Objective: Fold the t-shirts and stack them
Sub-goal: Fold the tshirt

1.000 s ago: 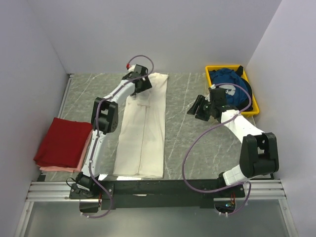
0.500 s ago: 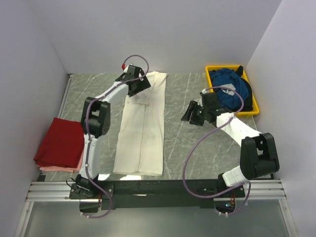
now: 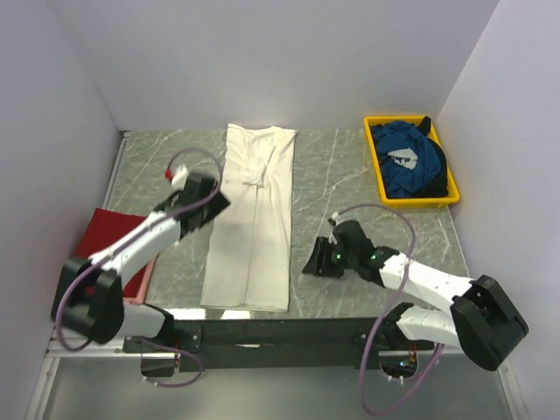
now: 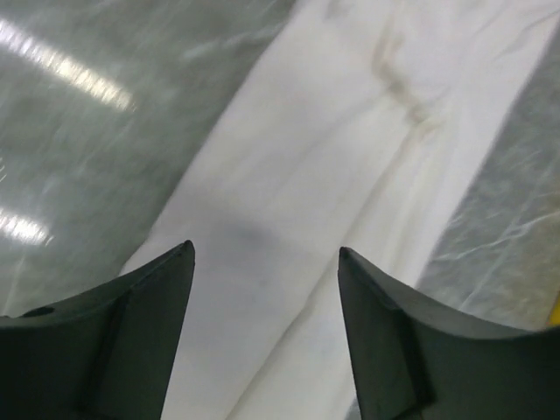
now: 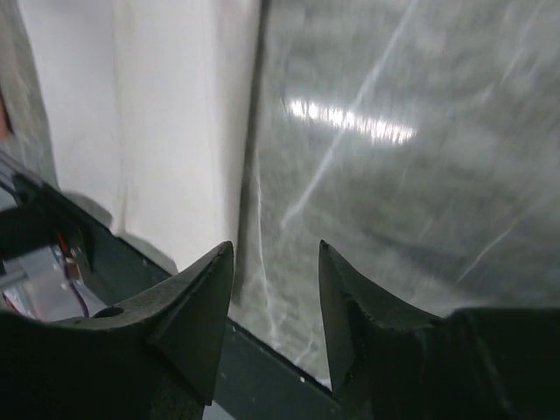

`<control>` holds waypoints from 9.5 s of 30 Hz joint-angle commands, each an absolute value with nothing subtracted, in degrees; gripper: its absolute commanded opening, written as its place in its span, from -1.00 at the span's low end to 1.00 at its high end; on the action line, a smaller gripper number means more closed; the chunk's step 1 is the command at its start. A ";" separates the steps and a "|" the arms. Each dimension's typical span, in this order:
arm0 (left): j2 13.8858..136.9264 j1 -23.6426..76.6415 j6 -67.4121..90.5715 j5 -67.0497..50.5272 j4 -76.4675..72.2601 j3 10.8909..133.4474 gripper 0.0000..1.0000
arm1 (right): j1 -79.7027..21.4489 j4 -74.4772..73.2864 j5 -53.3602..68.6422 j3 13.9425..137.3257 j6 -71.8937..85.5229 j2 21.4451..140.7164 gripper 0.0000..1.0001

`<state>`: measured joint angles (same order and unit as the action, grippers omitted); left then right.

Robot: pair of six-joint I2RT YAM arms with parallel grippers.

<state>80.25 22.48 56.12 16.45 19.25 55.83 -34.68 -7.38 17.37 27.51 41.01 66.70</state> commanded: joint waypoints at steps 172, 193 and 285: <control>102.30 21.63 55.99 12.92 18.11 72.07 -0.89 | -19.07 -16.17 18.90 84.99 34.72 114.78 -0.92; 90.88 27.24 60.28 4.15 9.24 56.98 -0.99 | -31.10 -12.14 12.48 71.56 35.50 101.69 -0.23; 70.65 25.58 63.10 5.27 3.08 27.86 -0.09 | -23.47 -0.09 15.47 37.71 38.14 84.46 0.10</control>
<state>69.45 25.89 64.10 6.55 7.66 28.23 -23.83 -2.20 16.10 36.51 37.85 82.35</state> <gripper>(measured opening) 0.454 0.549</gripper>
